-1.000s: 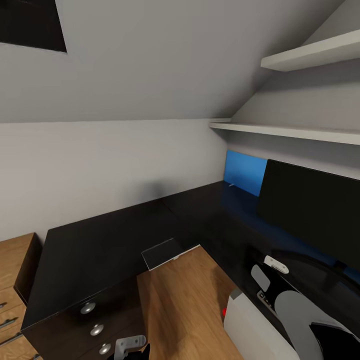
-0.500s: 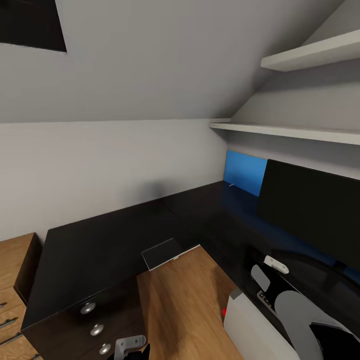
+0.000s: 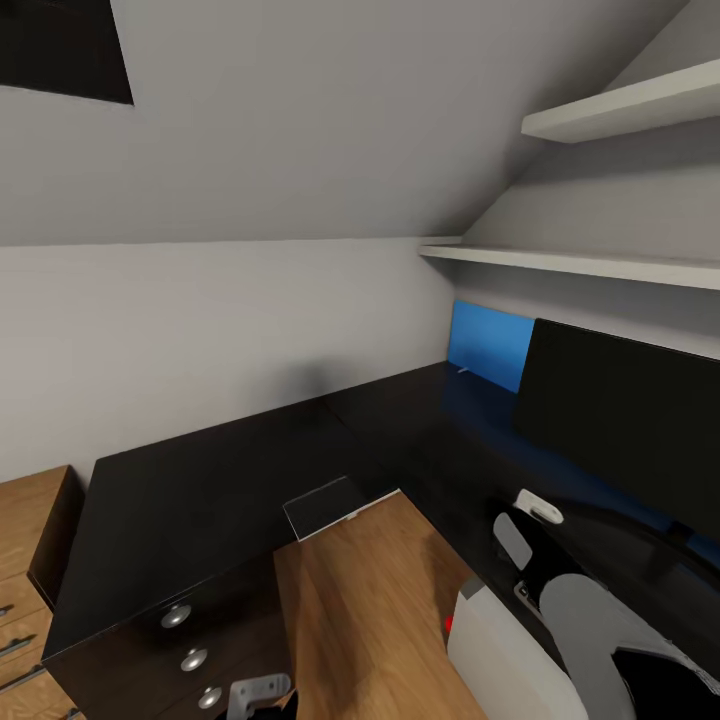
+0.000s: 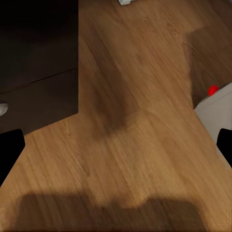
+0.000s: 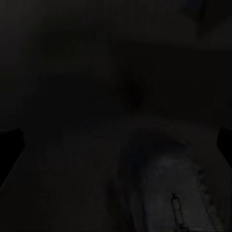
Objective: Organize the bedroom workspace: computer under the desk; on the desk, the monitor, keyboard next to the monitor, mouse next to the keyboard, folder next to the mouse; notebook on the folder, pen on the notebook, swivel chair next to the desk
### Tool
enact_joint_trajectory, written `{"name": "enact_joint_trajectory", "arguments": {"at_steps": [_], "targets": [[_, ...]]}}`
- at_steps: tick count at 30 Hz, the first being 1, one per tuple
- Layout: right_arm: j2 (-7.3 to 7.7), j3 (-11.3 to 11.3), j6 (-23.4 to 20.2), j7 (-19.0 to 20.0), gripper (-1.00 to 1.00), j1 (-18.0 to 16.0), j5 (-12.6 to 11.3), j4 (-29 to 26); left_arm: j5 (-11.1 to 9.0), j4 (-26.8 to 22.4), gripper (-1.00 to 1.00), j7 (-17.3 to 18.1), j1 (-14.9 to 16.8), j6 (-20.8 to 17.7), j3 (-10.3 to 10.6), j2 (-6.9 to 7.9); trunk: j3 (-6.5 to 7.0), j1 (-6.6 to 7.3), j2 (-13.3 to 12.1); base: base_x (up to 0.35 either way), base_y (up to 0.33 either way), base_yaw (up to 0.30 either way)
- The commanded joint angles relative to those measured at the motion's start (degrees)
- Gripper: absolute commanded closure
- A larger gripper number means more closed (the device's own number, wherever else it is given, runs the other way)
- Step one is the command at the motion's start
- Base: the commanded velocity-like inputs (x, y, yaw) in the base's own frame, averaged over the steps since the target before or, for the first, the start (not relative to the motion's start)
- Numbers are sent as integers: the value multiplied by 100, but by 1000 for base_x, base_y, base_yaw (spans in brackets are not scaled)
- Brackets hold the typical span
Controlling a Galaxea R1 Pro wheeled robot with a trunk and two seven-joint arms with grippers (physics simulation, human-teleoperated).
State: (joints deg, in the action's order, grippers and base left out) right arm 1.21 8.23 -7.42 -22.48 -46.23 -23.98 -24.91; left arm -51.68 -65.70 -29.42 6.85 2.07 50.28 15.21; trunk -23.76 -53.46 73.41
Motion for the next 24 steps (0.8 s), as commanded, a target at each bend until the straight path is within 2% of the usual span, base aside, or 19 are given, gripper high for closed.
{"name": "enact_joint_trajectory", "arguments": {"at_steps": [1, 4, 5, 10, 17, 24], "targets": [[-50, -5, -37, -39, -100, -1, -30, -44, -40, 7, -100, -37, 10, 21, 25, 4, -7, 0, 4, 0, 0, 0], [-196, -23, -45, -116, -100, 0, -15, -77, -37, 22, -100, -37, 10, 21, 25, 1, -7, 0, 4, 0, 0, 2], [-334, -157, -47, -191, -100, 0, 62, -86, -36, 27, -100, -37, 10, 21, 21, 0, -7, 0, 4, 0, 0, 126], [-544, -601, -44, -321, -100, 0, 220, -81, -35, 30, -100, -37, 10, 21, 17, 0, -7, 0, 4, 0, 0, 214], [-799, -725, -18, -357, -100, 8, 290, -54, -35, 31, -100, -37, 10, 21, 18, 0, -7, 0, 4, 0, 0, 272], [-843, -860, -14, -363, -100, 9, 361, -52, -35, 31, -100, -37, 10, 21, 23, 0, -7, 0, 4, 0, 0, 279]]}}
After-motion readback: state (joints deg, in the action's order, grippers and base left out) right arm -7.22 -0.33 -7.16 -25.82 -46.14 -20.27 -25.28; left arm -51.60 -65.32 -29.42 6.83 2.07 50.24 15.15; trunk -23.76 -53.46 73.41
